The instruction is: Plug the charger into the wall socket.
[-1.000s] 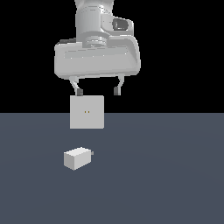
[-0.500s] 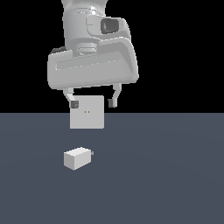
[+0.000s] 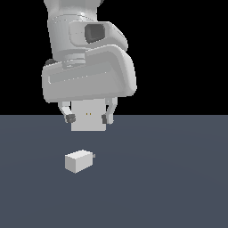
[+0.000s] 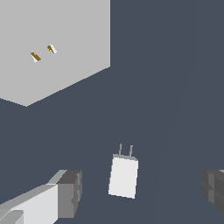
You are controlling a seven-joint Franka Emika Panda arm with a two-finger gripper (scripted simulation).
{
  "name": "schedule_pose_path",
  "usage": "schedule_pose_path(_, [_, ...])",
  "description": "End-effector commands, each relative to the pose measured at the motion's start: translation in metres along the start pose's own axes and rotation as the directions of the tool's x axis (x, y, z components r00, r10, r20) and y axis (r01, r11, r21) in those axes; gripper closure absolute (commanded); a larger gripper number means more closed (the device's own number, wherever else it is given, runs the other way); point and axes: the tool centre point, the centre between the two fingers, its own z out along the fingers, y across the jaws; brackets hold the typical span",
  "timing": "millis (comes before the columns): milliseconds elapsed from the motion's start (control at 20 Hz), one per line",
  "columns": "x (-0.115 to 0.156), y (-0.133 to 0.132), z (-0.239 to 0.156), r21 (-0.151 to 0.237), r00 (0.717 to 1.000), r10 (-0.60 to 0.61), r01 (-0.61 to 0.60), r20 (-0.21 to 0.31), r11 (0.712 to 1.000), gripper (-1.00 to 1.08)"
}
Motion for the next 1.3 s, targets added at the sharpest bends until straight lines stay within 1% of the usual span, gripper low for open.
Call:
schedule_pose_path(0, [-0.005, -0.001, 0.005, -0.004, 0.999, 0.036, -0.036, -0.012, 0.999, -0.92])
schedule_pose_path(300, [-0.015, -0.003, 0.016, -0.012, 0.994, 0.099, -0.100, -0.033, 0.995, -0.92])
schedule_pose_path(600, [-0.020, -0.005, 0.023, -0.017, 0.989, 0.138, -0.139, -0.047, 0.990, -0.92])
schedule_pose_path(1250, [-0.023, -0.006, 0.027, -0.018, 0.988, 0.149, -0.150, -0.049, 0.988, -0.92])
